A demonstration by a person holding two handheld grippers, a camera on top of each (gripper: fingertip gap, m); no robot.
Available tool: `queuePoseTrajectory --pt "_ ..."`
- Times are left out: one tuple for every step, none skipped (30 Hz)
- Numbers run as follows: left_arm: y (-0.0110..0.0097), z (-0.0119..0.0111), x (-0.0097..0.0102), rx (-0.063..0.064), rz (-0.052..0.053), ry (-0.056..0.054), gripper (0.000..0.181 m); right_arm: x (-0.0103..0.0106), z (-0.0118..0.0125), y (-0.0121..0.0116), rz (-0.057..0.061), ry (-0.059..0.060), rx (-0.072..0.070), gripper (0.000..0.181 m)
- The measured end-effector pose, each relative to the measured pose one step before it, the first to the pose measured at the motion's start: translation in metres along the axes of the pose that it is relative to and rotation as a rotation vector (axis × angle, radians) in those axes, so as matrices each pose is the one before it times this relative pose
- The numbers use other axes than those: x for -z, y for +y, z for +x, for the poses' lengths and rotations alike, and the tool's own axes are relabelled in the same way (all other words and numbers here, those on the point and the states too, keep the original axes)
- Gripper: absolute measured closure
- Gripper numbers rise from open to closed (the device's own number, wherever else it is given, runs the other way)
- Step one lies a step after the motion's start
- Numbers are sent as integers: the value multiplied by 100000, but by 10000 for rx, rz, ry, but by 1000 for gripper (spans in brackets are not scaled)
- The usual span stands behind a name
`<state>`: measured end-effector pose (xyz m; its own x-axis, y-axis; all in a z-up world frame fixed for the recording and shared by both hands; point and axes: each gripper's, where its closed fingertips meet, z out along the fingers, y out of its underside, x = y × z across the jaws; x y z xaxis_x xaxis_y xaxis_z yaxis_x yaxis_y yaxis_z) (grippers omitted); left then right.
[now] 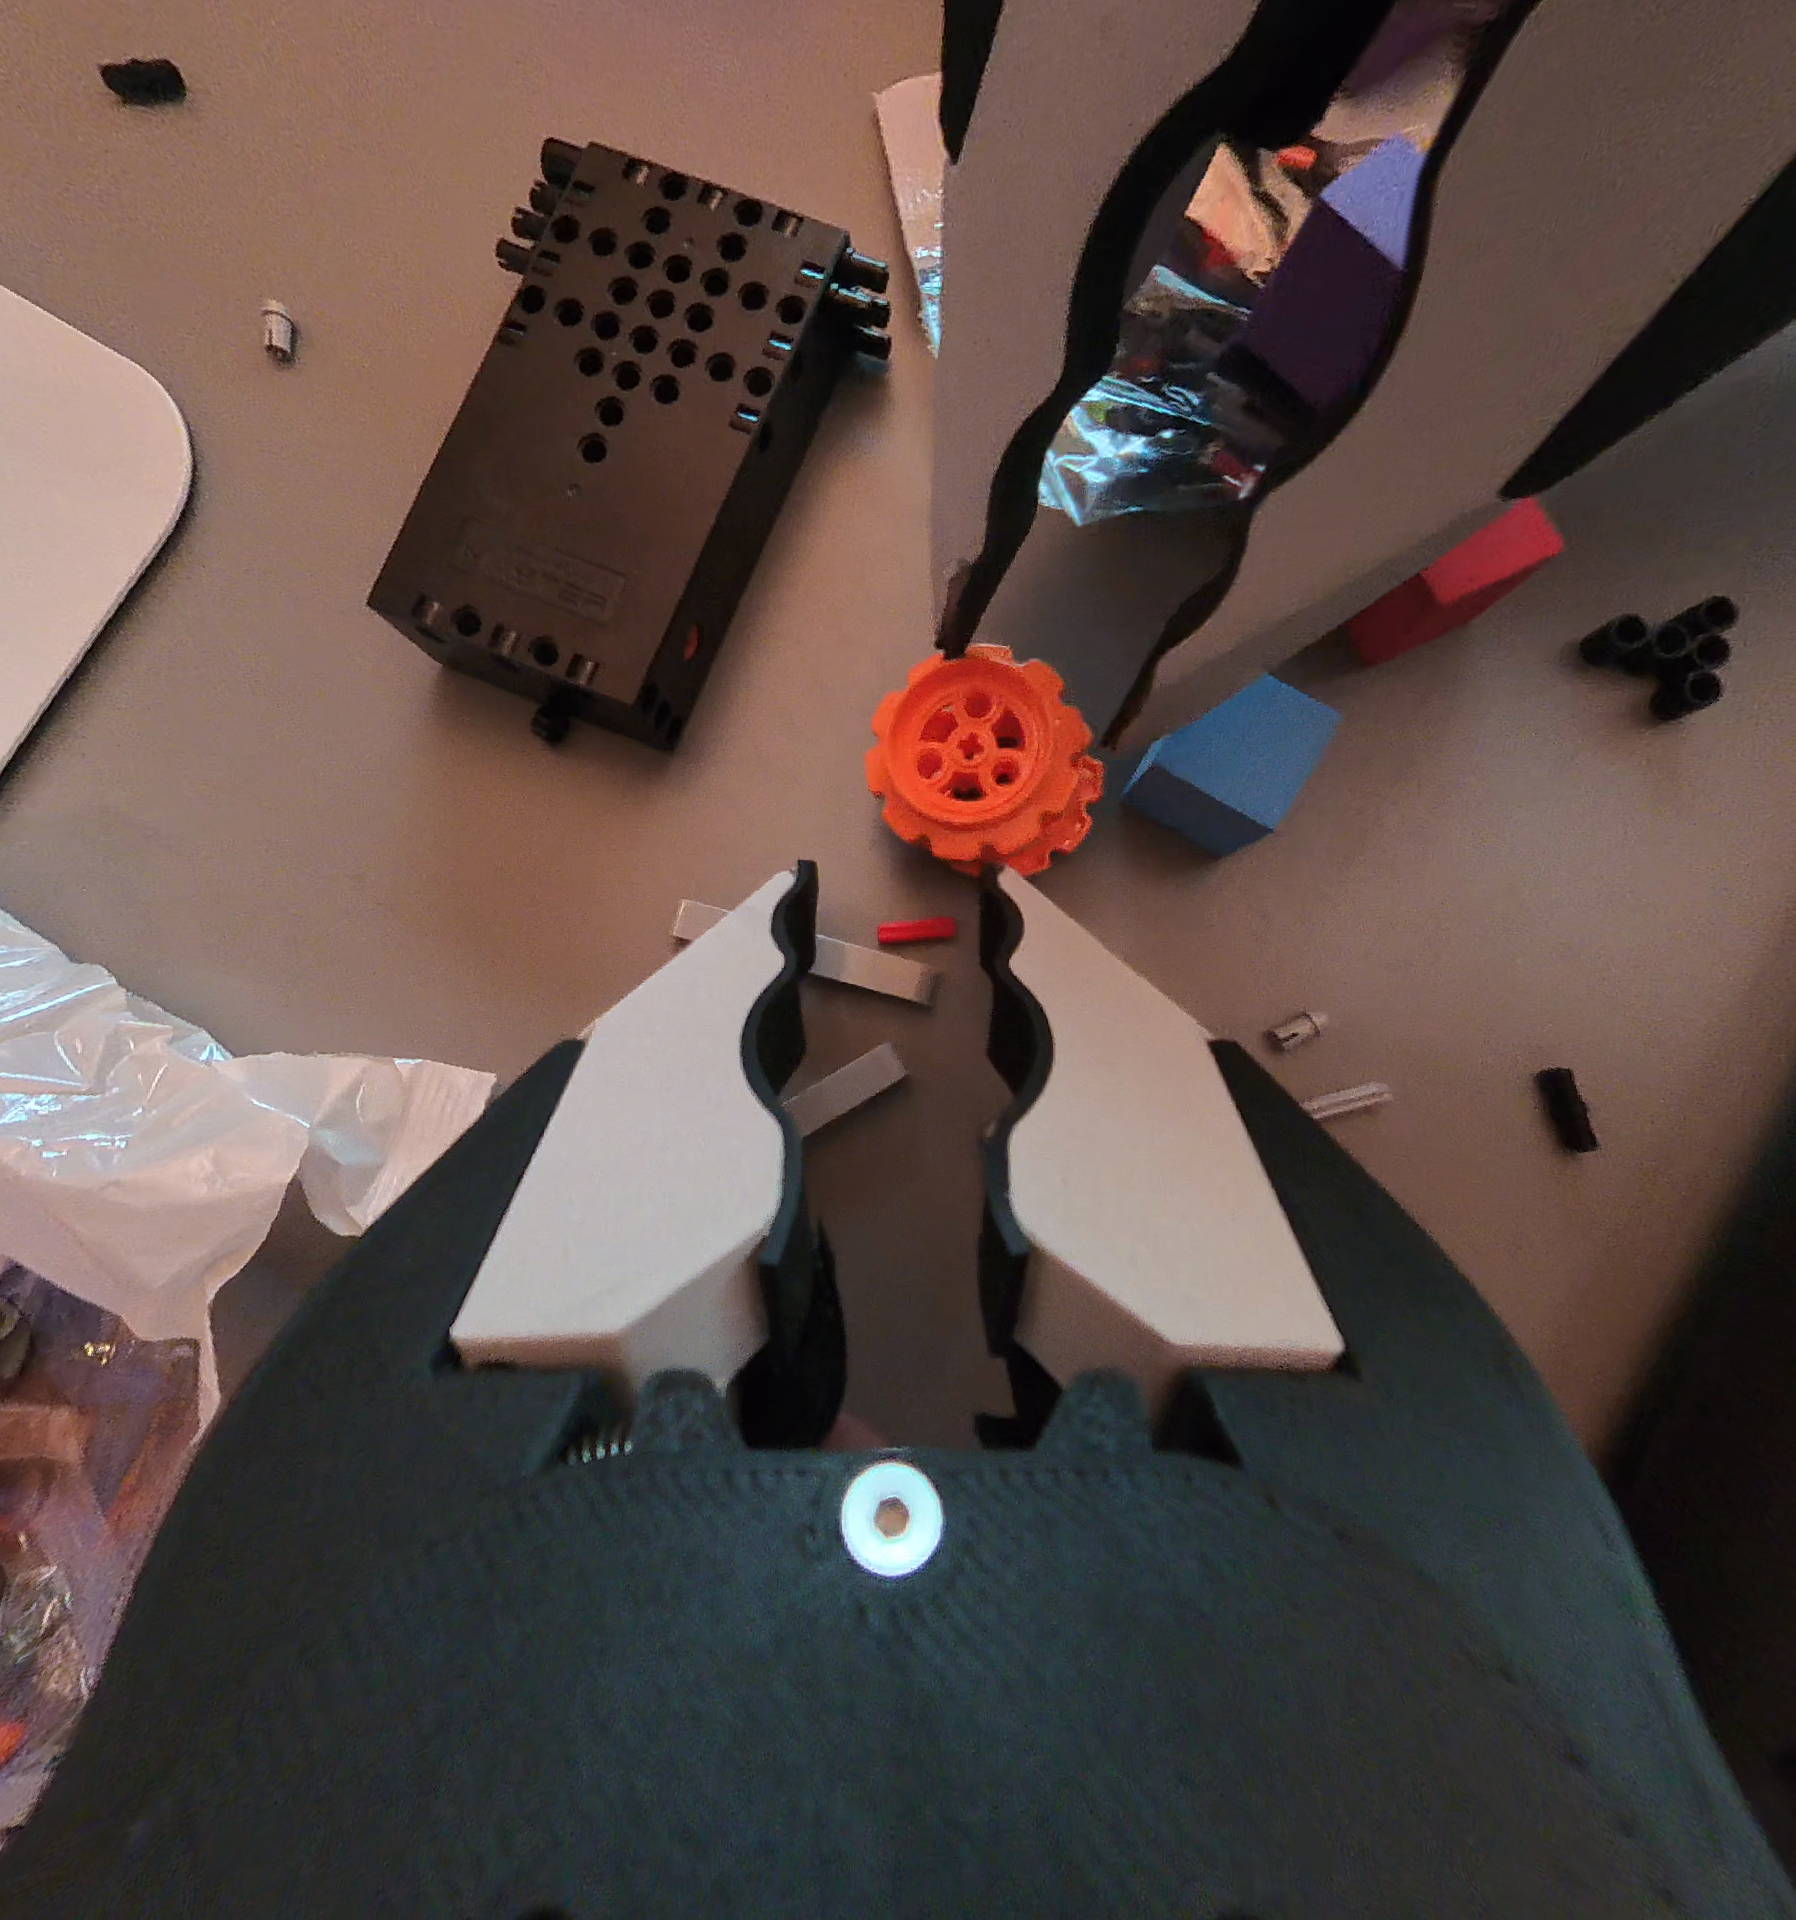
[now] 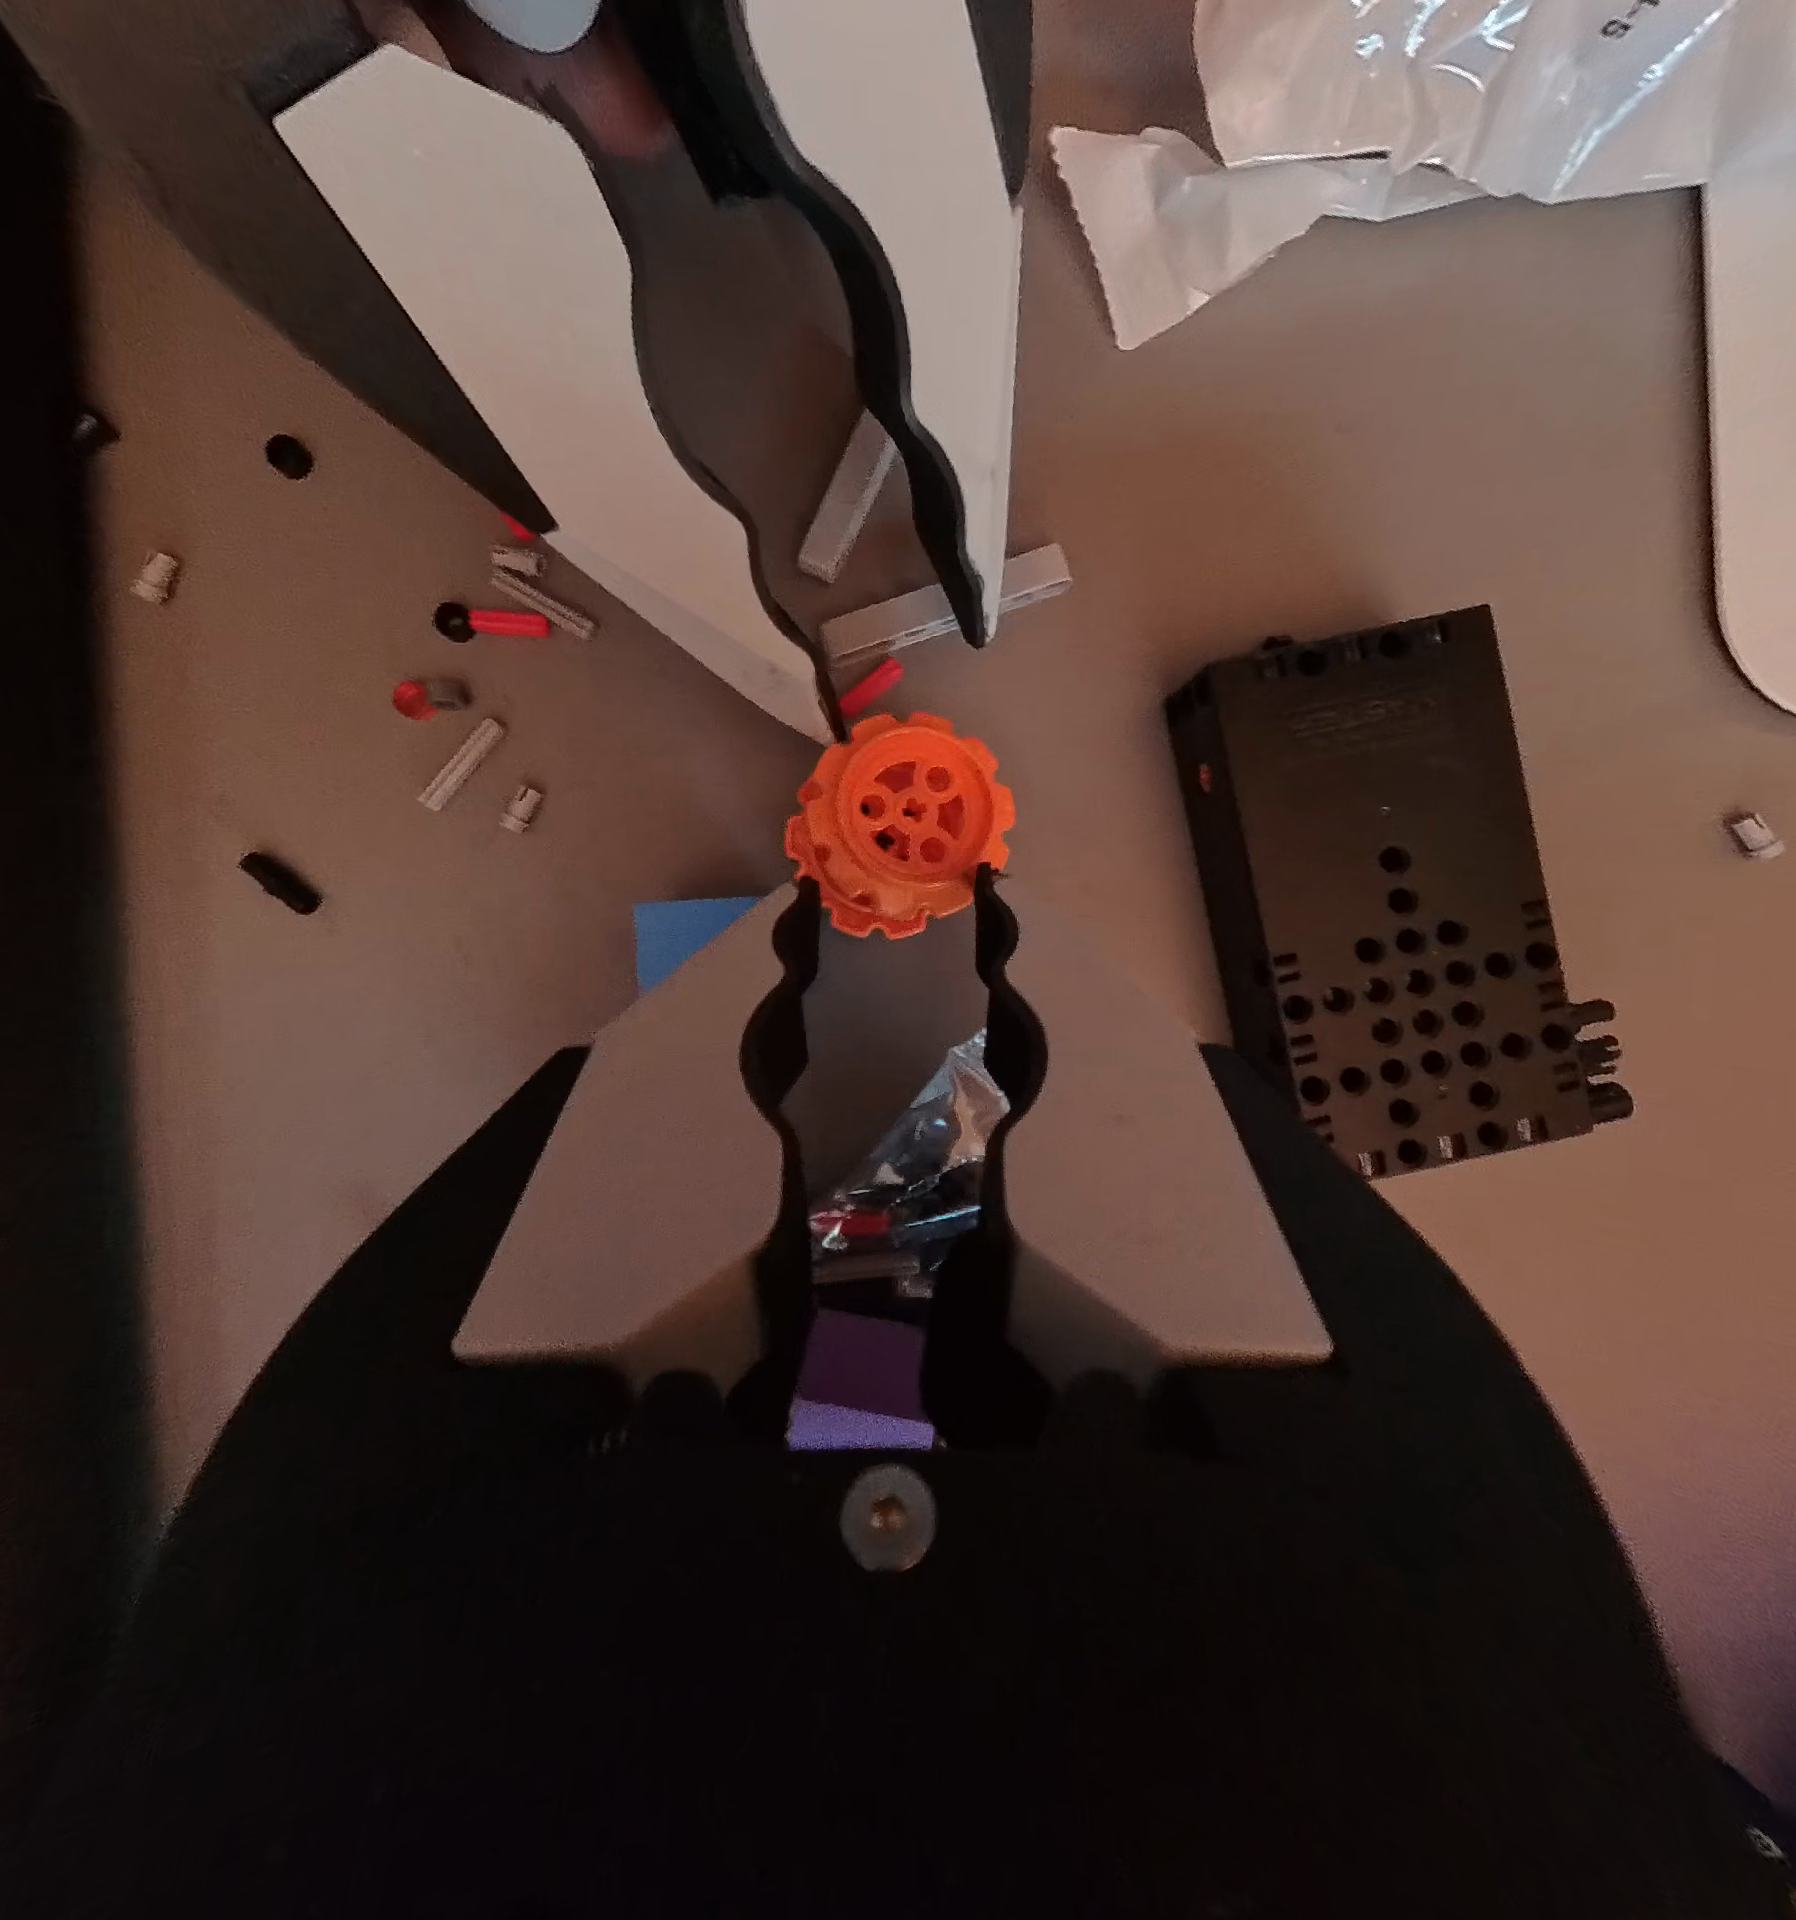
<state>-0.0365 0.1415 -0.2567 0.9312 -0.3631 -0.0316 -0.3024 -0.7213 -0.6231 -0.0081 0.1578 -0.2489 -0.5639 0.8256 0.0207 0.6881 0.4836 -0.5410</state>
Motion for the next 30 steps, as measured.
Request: queuePoseTrajectory --pt "18 149 12 -66 -18 49 151 32 -183 -33 21 -113 20 151" --pt "71 187 5 -78 -48 69 150 32 -84 12 4 -71 3 149" --pt "73 136 -5 -68 -41 40 150 27 24 18 16 -21 -9 148" --pt "35 125 -1 -58 -19 41 150 15 52 36 18 -32 -21 147" --pt "-18 189 -19 -84 5 74 149 6 98 67 -7 -30 -48 145" --pt "-65 183 -50 -96 15 49 149 29 172 -4 29 -11 -76 144" --pt "-74 55 -76 -70 1 -19 149 62 81 -143 95 -61 -64 143" --pt "-14 13 -106 -43 -28 -18 149 20 -38 -194 102 -115 -40 142" --pt "10 14 -89 -50 -33 -14 149 -52 -30 -97 31 -104 -34 143" --pt "-21 -37 -48 -58 4 -41 150 -121 49 3 -34 -58 -25 146" --pt "-61 14 -23 -17 24 -4 152 -163 39 51 -47 -50 -28 148" --pt "-21 -34 -33 12 -5 -16 152 -171 11 23 -11 -64 -50 149" --pt "52 -147 -37 -10 -33 -84 154 -134 79 9 29 -12 -54 150" --pt "-1 11 -12 -12 0 0 154 -65 129 2 43 38 -40 153" --pt "-79 83 6 -10 34 37 155 -2 102 -12 58 47 -11 155" --pt "-223 141 43 11 122 73 156 19 10 -76 85 12 3 158" --pt "-116 -47 79 24 45 -34 156 52 -41 -59 74 -5 -18 158" --pt "-113 -163 101 -15 55 -115 157 81 6 -60 60 48 8 158" --pt "-111 -37 112 14 49 -38 159 138 -15 -89 80 68 33 158" --pt "-98 -4 101 -20 45 -37 159 116 -53 -60 53 40 20 158" --pt "-81 -6 100 -50 28 -58 160 93 -50 -19 37 24 13 159" --pt "-125 -7 116 -93 32 -99 160 93 -29 -30 59 45 25 159" --pt "-90 123 83 -150 0 -60 160 89 -54 0 53 41 41 159" --pt "-55 214 31 -199 -12 -23 159 102 -111 73 6 22 62 159" --pt "55 225 -69 -178 -70 -14 159 85 -103 123 -10 37 81 159" --pt "114 168 -123 -147 -115 -25 159 45 -66 113 0 53 86 159" --pt "126 262 -141 -130 -123 51 159 -30 -64 195 -40 38 77 159" --pt "84 257 -108 -114 -79 62 158 -110 -53 265 -99 22 47 159" --pt "16 107 -34 -66 -30 5 157 -125 -54 238 -83 11 29 157" --pt "46 11 37 -8 -36 4 157 -63 -66 57 18 -4 38 156"
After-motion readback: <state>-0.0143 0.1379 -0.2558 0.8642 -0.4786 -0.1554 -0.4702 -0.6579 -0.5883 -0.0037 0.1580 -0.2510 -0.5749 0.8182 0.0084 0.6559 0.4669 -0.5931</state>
